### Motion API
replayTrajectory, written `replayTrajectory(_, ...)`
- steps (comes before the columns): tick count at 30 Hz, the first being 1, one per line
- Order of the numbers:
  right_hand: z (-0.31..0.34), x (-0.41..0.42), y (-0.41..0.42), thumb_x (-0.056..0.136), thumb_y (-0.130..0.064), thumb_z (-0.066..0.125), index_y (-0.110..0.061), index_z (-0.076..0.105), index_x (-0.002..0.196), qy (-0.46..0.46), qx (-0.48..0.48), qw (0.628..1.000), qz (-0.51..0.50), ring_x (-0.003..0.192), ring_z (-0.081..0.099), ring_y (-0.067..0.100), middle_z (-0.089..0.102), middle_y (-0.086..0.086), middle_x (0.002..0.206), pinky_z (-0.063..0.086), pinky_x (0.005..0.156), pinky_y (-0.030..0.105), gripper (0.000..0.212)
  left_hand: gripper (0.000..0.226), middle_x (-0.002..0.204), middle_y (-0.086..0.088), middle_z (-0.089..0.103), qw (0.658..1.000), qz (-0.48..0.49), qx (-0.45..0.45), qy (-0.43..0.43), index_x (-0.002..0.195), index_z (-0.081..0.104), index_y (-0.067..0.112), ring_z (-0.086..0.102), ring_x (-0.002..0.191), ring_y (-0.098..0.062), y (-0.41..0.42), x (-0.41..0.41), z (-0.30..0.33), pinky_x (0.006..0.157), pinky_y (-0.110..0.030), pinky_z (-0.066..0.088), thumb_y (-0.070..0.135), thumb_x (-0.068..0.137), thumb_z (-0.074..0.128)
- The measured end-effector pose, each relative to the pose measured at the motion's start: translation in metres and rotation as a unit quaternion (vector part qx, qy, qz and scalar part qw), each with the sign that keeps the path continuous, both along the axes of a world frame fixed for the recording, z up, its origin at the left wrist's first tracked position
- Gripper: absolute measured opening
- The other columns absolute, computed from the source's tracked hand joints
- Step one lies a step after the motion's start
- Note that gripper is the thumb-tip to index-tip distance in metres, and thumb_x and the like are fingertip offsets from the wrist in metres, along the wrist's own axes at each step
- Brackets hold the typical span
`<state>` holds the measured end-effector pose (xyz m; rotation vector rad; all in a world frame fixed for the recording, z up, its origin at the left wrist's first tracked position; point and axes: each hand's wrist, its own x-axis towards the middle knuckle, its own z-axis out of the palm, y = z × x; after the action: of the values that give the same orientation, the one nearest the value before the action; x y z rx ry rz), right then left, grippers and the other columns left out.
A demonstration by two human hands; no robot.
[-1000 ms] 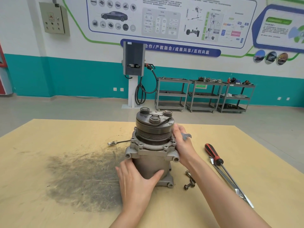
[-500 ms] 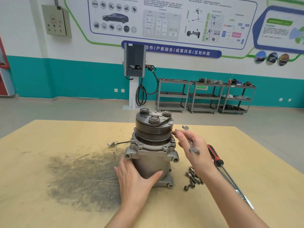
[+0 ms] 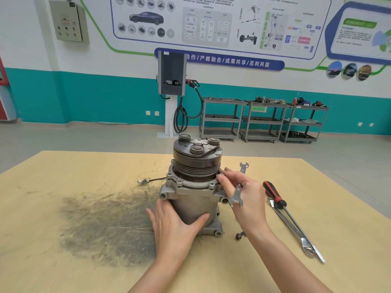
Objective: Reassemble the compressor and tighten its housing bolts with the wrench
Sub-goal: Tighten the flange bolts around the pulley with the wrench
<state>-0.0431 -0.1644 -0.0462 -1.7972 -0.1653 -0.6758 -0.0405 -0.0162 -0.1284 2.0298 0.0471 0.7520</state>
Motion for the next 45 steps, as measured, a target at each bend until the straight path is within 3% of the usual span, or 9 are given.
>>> replayTrajectory(6, -0.002, 0.003, 0.001, 0.082, -0.029, 0.076, -0.022, 0.073, 0.093, 0.027, 0.066, 0.997, 0.025, 0.116, 0.059, 0.001, 0.069, -0.001, 0.120, 0.046, 0.104, 0.032, 0.013, 0.105, 0.130, -0.006, 0.048, 1.000, 0.008, 0.004, -0.005, 0.136, 0.038, 0.004, 0.025, 0.141, -0.022, -0.003, 0.000, 0.000, 0.120, -0.033, -0.018, 0.065, 0.058, 0.073)
replayTrajectory(11, -0.007, 0.000, 0.000, 0.090, -0.022, 0.068, -0.032, 0.072, 0.099, -0.004, 0.087, 0.995, 0.052, 0.112, 0.062, -0.001, 0.072, -0.013, 0.107, 0.049, 0.096, 0.021, 0.014, 0.098, 0.126, -0.007, 0.051, 1.000, 0.023, 0.015, -0.007, 0.132, 0.042, 0.001, 0.027, 0.136, -0.020, -0.004, 0.000, 0.000, 0.122, -0.038, -0.013, 0.059, 0.062, 0.080)
replayTrajectory(18, -0.007, 0.006, 0.004, 0.087, -0.023, 0.072, -0.015, 0.066, 0.089, 0.009, 0.098, 0.994, 0.040, 0.115, 0.059, -0.002, 0.069, -0.003, 0.115, 0.049, 0.102, 0.030, 0.010, 0.097, 0.127, -0.008, 0.051, 0.999, 0.028, 0.016, 0.000, 0.132, 0.042, 0.001, 0.026, 0.138, -0.021, -0.004, -0.001, 0.001, 0.123, -0.040, -0.013, 0.057, 0.063, 0.082)
replayTrajectory(23, -0.010, 0.001, 0.006, 0.082, -0.041, 0.067, -0.027, 0.066, 0.101, 0.004, 0.094, 0.994, 0.048, 0.116, 0.057, -0.005, 0.066, -0.008, 0.122, 0.047, 0.099, 0.019, 0.023, 0.096, 0.125, -0.006, 0.049, 1.000, 0.023, 0.013, -0.005, 0.131, 0.042, 0.001, 0.015, 0.131, -0.012, -0.005, -0.001, 0.002, 0.124, -0.047, -0.008, 0.056, 0.063, 0.082)
replayTrajectory(26, -0.010, 0.000, 0.004, 0.094, -0.023, 0.063, -0.032, 0.068, 0.102, -0.019, 0.096, 0.993, 0.059, 0.114, 0.058, -0.006, 0.068, -0.007, 0.118, 0.046, 0.094, 0.012, 0.013, 0.097, 0.125, -0.006, 0.050, 1.000, 0.023, 0.012, -0.002, 0.131, 0.042, 0.001, 0.017, 0.131, -0.014, -0.004, -0.002, 0.002, 0.124, -0.046, -0.007, 0.057, 0.062, 0.081)
replayTrajectory(34, -0.009, 0.007, 0.006, 0.086, -0.022, 0.072, -0.012, 0.063, 0.096, 0.009, 0.133, 0.988, 0.078, 0.121, 0.058, 0.005, 0.066, 0.000, 0.126, 0.046, 0.106, 0.037, 0.017, 0.093, 0.112, 0.005, 0.038, 1.000, 0.019, 0.016, 0.006, 0.126, 0.044, -0.001, 0.014, 0.126, -0.013, -0.004, -0.002, 0.002, 0.124, -0.049, -0.006, 0.057, 0.063, 0.081)
replayTrajectory(37, -0.011, 0.005, 0.006, 0.081, -0.034, 0.071, -0.018, 0.066, 0.101, -0.003, 0.138, 0.987, 0.080, 0.114, 0.062, 0.003, 0.069, -0.004, 0.118, 0.050, 0.100, 0.028, 0.026, 0.095, 0.113, 0.004, 0.040, 1.000, 0.019, 0.013, 0.004, 0.127, 0.044, 0.000, 0.014, 0.127, -0.014, -0.005, -0.001, 0.002, 0.124, -0.048, -0.006, 0.058, 0.062, 0.080)
replayTrajectory(41, -0.016, 0.005, 0.004, 0.092, -0.018, 0.066, -0.020, 0.070, 0.100, -0.024, 0.125, 0.988, 0.088, 0.116, 0.059, -0.001, 0.069, -0.014, 0.113, 0.046, 0.095, 0.012, 0.010, 0.095, 0.118, -0.004, 0.051, 1.000, 0.022, 0.010, 0.004, 0.126, 0.045, -0.001, 0.019, 0.128, -0.015, -0.004, 0.000, 0.000, 0.123, -0.042, -0.010, 0.058, 0.061, 0.080)
replayTrajectory(45, -0.017, 0.009, 0.006, 0.089, -0.017, 0.070, -0.012, 0.066, 0.095, -0.007, 0.152, 0.985, 0.085, 0.117, 0.060, 0.002, 0.069, -0.008, 0.118, 0.047, 0.102, 0.029, 0.009, 0.094, 0.112, 0.005, 0.041, 1.000, 0.014, 0.008, -0.003, 0.125, 0.044, 0.001, 0.021, 0.129, -0.013, -0.003, 0.001, -0.001, 0.123, -0.042, -0.012, 0.060, 0.062, 0.079)
